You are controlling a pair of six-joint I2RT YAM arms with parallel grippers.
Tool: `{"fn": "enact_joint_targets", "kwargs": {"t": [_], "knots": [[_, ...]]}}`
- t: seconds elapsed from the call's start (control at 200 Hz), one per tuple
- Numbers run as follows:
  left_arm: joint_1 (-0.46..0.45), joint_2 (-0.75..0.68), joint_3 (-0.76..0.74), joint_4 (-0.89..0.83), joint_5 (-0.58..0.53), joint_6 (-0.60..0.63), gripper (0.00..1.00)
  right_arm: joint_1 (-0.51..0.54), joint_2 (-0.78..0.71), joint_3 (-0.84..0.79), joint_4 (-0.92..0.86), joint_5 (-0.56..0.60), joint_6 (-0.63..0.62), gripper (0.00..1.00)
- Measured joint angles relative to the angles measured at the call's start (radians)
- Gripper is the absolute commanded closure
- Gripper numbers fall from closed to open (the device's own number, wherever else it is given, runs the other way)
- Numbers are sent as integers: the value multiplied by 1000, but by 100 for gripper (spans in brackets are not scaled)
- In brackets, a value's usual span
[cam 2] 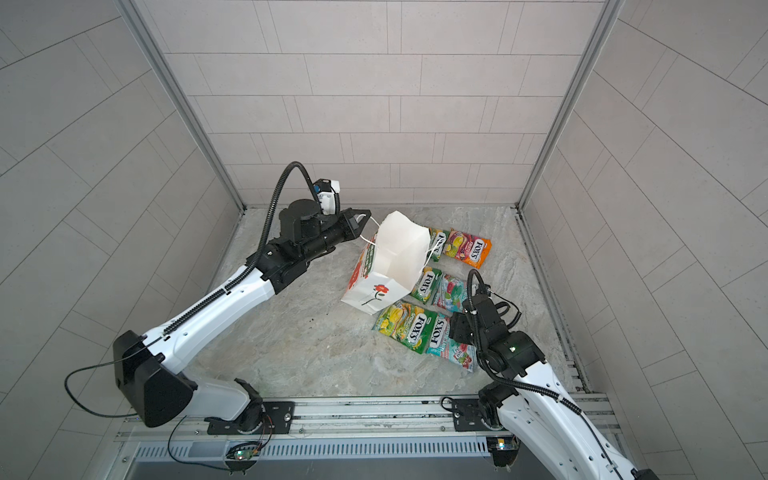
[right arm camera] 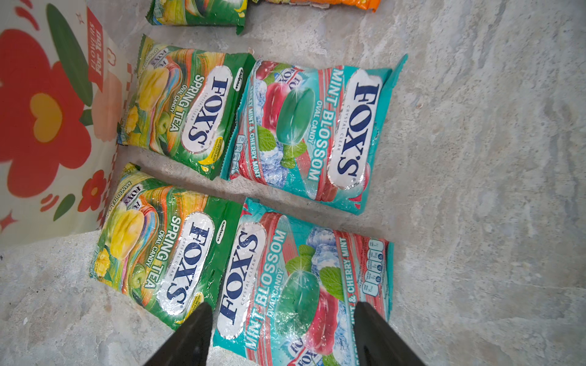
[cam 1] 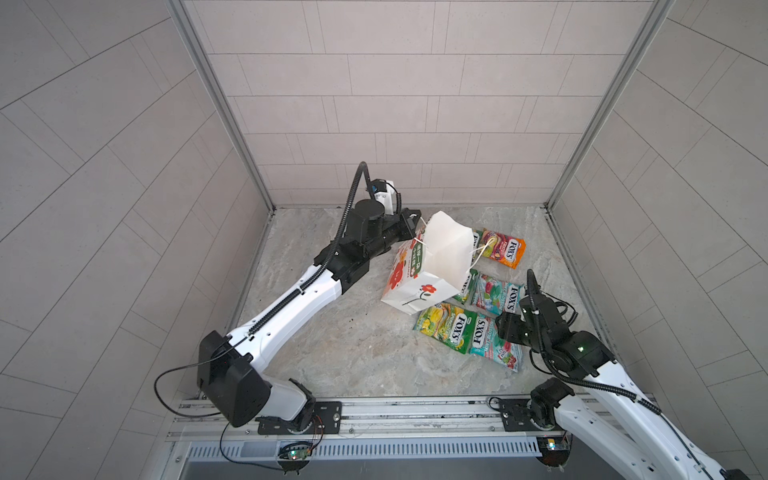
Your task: Take the snacks out of the paper bag
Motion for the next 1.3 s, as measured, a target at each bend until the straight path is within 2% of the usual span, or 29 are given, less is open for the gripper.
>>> {"fn": "enact_joint_targets", "kwargs": {"t": [0.285,0.49,0.756,0.971,1.186,1.301], "knots": [[156,15,-54,51,135,-50,100,0,0,0,5,-8,0,28],[217,25,-76,59,205,-55,100,0,0,-6,8,-12,0,28],[287,5,-80,18,235,-29,100,0,0,-6,9,-16,1,28],[344,-50,-83,-60,226,51,100,0,0,-19,18,-24,2,28],[354,-55,-82,-128,227,117,84,0,0,-23,19,-31,2,28],[355,-53,-82,-155,229,148,71,0,0,-23,19,-32,2,28]]}}
